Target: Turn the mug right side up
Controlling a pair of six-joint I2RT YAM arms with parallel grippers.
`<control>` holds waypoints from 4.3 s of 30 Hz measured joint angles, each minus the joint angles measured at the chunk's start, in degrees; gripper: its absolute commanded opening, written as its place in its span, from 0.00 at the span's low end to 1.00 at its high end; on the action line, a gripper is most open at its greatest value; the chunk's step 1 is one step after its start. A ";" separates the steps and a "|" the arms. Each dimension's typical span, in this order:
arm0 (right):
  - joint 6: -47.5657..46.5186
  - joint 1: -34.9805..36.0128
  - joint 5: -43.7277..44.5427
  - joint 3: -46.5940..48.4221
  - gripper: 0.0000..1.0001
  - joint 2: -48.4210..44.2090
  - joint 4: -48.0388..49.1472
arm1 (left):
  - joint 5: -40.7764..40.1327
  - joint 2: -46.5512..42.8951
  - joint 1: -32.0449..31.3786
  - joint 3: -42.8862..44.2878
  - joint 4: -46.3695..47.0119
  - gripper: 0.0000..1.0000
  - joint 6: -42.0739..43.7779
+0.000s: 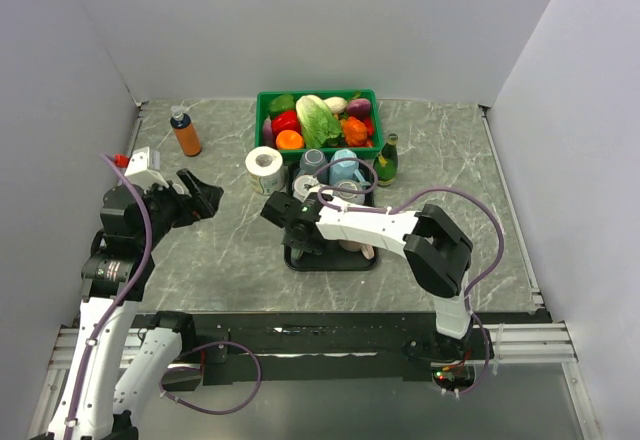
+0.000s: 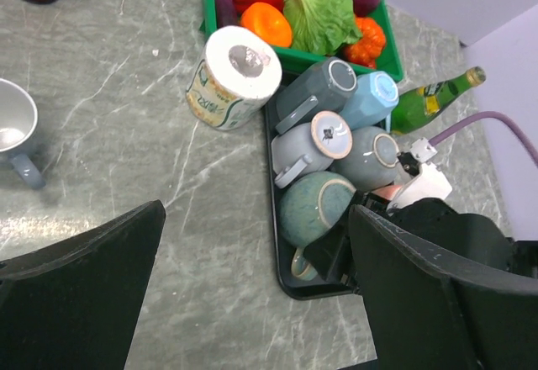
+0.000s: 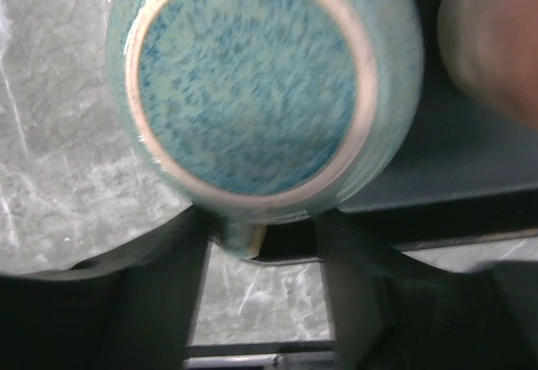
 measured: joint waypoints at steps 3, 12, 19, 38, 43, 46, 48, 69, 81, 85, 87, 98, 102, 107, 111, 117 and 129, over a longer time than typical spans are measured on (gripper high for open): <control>0.72 0.11 -0.42 0.04 0.40 0.20 -0.24 | -0.02 -0.37 0.00 -0.17 -0.59 0.96 0.44; -0.04 0.46 -1.11 0.68 0.00 1.25 -0.11 | -0.04 -0.76 0.00 -0.17 -0.90 0.96 0.68; -3.85 0.55 -1.64 -1.57 0.00 -0.31 2.36 | 0.04 -1.05 0.00 -0.17 -0.90 0.96 0.63; -14.05 2.49 -6.91 -18.12 0.00 -26.99 12.81 | 4.35 -1.11 0.00 -0.17 -0.13 0.96 -1.27; -15.43 2.32 -8.37 -19.41 0.00 -29.99 17.18 | 6.40 -1.07 0.00 -0.50 0.90 0.96 -2.29; -15.85 1.90 -9.86 -21.09 0.00 -31.23 19.67 | 7.87 -1.07 0.00 -1.16 1.40 0.96 -2.67; -15.87 0.96 -11.80 -22.43 0.00 -32.13 21.49 | 8.92 -1.07 0.00 -1.70 1.57 0.96 -2.84; -8.92 -14.01 -32.26 -36.87 0.00 -41.88 51.54 | 29.31 -2.56 0.00 -14.69 18.93 0.96 -17.03; -4.94 -14.69 -37.42 -38.49 0.00 -42.88 69.83 | 34.25 -1.29 -7.61 -23.76 48.89 0.97 -37.38; -2.86 -14.69 -38.69 -38.49 0.00 -42.45 74.84 | 30.93 2.25 -15.17 -23.17 54.75 0.94 -38.91; -2.27 -14.69 -39.12 -38.49 0.00 -42.36 76.37 | 28.76 4.37 -18.10 -22.49 55.82 0.90 -38.88; -1.05 -14.69 -40.17 -39.47 0.00 -42.32 80.83 | 20.13 9.25 -22.18 -24.48 71.73 0.72 -45.07; -0.92 -14.93 -40.13 -40.30 0.00 -42.34 81.53 | 19.21 11.93 -23.54 -24.44 73.18 0.64 -45.90; -0.35 -15.02 -40.37 -40.37 0.00 -42.34 82.25 | 17.38 12.96 -25.11 -24.35 73.33 0.42 -46.03; 0.31 -15.02 -40.61 -40.61 0.00 -42.34 84.59 | 15.23 12.92 -25.83 -24.26 73.29 0.30 -45.90; -0.61 -15.08 -40.98 -41.27 0.00 -42.36 87.01 | 13.92 12.87 -26.56 -23.91 73.24 0.03 -47.15; -2.34 -15.17 -41.38 -41.40 0.01 -42.36 86.40 | 12.35 11.43 -27.28 -23.06 68.76 0.01 -43.80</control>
